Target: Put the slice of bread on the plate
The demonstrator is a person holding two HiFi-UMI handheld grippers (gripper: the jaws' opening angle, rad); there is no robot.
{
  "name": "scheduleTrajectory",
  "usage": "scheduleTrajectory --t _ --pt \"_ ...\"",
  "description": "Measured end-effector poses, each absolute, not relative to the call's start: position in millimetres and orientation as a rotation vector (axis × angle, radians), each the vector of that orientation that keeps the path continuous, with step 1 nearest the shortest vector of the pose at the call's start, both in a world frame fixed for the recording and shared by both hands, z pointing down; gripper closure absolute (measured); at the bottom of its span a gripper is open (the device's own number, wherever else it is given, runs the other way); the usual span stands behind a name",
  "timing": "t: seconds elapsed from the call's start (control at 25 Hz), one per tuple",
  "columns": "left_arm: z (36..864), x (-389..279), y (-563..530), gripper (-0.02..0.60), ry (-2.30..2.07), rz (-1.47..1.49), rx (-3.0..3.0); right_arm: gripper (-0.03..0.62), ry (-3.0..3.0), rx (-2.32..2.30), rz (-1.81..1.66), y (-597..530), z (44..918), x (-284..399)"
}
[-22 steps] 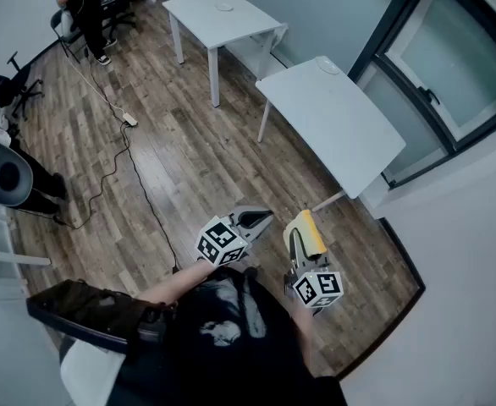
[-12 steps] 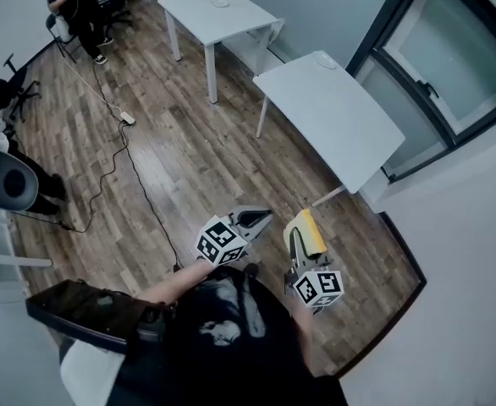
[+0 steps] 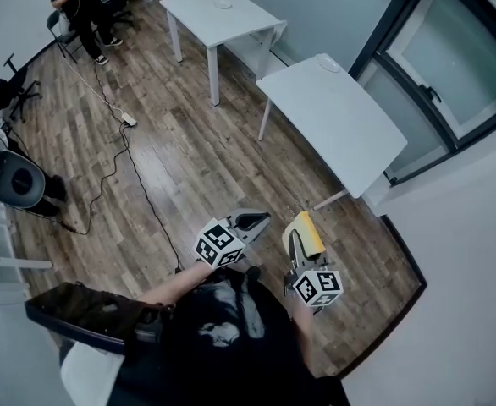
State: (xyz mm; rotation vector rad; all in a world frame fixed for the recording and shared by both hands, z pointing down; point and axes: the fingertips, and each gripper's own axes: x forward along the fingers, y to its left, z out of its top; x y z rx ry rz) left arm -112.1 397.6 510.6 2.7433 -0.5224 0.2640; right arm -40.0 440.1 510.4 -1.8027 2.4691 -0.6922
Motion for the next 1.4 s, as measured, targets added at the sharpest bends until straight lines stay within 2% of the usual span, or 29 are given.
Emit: scheduleTrajectory --t 0.4,0.64,1.16,1.4 --pt "529.0 -138.6 371.5 0.577 -0.473 0.279 2.721 0.5 2.409 -1.823 -0.725 411.9 520.5 -64.4" --pt "548.8 -130.0 343.9 0.577 -0.423 0.334 2.667 0.5 2.402 -1.791 -0.794 378.5 535.0 -62.8" --pt "524.7 -18.1 198.9 0.577 -0.495 0.336 2.764 0.5 2.476 -1.708 -0.72 228.2 519.6 38.5" --pt "529.4 13.1 159.0 0.577 -0.512 0.376 2.818 0.5 2.532 -1.686 -0.737 175.8 528.9 68.5"
